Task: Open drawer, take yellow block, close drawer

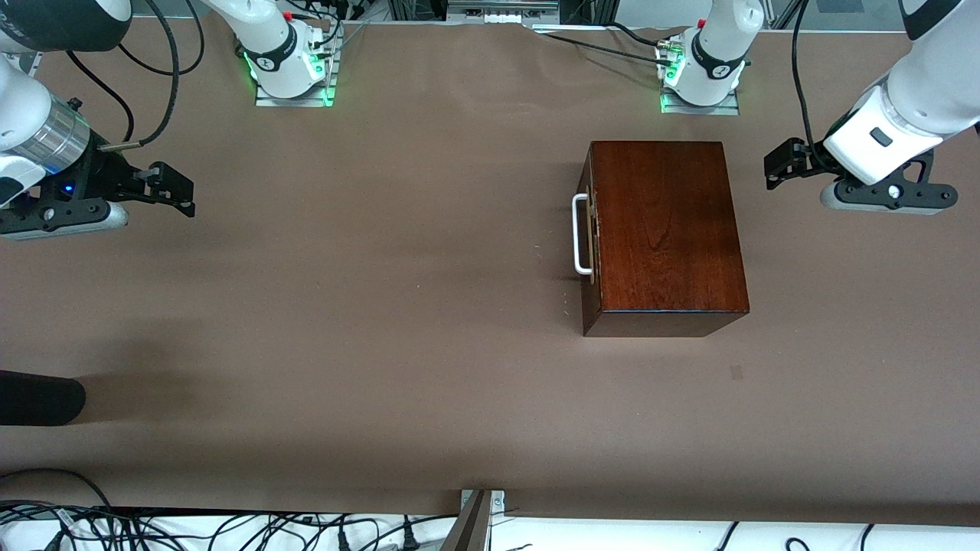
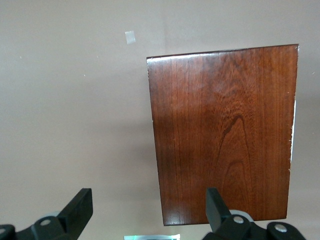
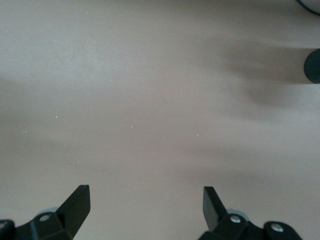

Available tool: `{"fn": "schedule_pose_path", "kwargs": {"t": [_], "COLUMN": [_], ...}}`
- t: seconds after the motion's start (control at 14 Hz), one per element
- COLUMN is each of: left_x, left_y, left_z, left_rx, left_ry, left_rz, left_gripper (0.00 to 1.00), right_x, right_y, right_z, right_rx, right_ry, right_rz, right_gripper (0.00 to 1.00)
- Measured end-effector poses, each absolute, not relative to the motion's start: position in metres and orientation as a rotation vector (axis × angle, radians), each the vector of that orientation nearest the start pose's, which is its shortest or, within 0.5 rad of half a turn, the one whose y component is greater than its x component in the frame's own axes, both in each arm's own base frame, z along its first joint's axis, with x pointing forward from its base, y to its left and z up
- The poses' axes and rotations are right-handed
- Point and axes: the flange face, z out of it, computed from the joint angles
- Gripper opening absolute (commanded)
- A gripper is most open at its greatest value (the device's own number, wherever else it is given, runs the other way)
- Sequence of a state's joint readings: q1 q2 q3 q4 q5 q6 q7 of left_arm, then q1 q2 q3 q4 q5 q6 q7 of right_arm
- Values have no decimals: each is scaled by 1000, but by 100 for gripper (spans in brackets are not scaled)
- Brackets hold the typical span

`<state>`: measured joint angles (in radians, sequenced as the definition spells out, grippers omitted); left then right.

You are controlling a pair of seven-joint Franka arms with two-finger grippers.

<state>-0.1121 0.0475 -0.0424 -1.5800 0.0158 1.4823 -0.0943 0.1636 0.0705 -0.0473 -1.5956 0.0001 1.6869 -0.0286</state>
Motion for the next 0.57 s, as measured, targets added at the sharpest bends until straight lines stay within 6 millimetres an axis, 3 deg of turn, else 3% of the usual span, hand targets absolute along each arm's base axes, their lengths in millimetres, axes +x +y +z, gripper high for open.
{"fn": "schedule_pose_path", "kwargs": {"t": [0.43,0.57], "left_x": [565,561], "left_y": [-88,-112], "left_z": [563,563], "left_rx": [-3093,-3090], "left_ry": [177,245], "left_rz": [290,289], "left_gripper": [100,100], "right_x": [581,581], "right_y": [69,69], "right_z": [583,583], "right_rx": [-3135,-3136], "right_ry": [-228,-228], "right_rz": [-31,-31], "right_gripper": [100,100]}}
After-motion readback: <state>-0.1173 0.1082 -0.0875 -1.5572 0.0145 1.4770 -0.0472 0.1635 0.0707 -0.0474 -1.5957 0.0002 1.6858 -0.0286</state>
